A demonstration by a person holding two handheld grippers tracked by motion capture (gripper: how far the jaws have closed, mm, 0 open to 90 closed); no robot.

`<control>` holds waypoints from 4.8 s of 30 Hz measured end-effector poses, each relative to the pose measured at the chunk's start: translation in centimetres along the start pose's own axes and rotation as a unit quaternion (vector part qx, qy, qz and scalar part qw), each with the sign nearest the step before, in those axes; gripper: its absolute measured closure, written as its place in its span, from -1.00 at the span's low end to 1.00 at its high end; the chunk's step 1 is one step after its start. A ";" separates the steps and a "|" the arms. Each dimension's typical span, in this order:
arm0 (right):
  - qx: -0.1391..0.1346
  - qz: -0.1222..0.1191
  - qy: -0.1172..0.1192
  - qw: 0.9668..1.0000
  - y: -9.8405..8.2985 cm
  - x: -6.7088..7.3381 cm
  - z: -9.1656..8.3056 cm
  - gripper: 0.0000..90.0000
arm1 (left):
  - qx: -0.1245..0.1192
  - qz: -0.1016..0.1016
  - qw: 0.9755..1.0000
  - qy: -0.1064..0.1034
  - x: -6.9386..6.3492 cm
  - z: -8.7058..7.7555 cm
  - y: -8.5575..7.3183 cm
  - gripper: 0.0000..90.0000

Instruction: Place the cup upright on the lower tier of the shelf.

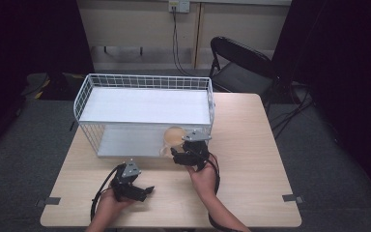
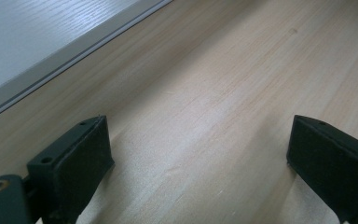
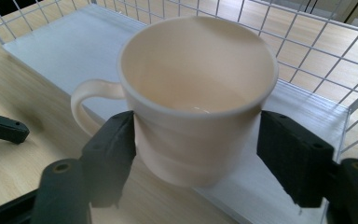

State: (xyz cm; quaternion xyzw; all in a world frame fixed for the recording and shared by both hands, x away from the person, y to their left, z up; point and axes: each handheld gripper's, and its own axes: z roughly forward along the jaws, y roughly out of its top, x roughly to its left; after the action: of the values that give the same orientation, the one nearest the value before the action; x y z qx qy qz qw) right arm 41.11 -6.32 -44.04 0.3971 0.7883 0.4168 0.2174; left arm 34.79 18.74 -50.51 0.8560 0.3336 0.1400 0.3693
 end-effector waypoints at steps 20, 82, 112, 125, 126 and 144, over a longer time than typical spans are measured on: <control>0.000 0.008 0.000 1.000 0.1 0.1 0.4 0.25 | 0.000 0.000 1.000 0.000 0.0 0.0 0.0 -0.87; -0.009 -0.029 0.110 0.993 -1.2 0.2 -1.9 -0.65 | 0.000 0.000 1.000 0.000 0.0 0.0 0.0 -0.87; 0.002 -0.039 0.139 0.990 -3.8 -1.8 -4.4 -0.65 | 0.000 0.000 1.000 0.000 0.0 0.0 0.0 -0.87; 0.007 -0.036 0.141 0.989 -5.4 -3.4 -5.4 -0.65 | 0.000 0.000 1.000 0.000 0.0 0.0 0.0 -0.87; 0.008 -0.036 0.139 0.990 -5.6 -3.5 -5.4 -0.65 | 0.000 0.000 1.000 0.000 0.0 0.0 0.0 -0.87; 0.018 -0.030 0.127 0.991 -8.0 -6.5 -6.8 -0.65 | 0.000 0.000 1.000 0.000 0.0 0.0 0.0 -0.87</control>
State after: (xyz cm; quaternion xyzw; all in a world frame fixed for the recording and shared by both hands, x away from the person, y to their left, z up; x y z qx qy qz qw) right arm 36.81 -17.60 -46.84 0.3208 0.8285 0.4428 0.1210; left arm 34.79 18.73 -50.52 0.8558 0.3337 0.1402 0.3696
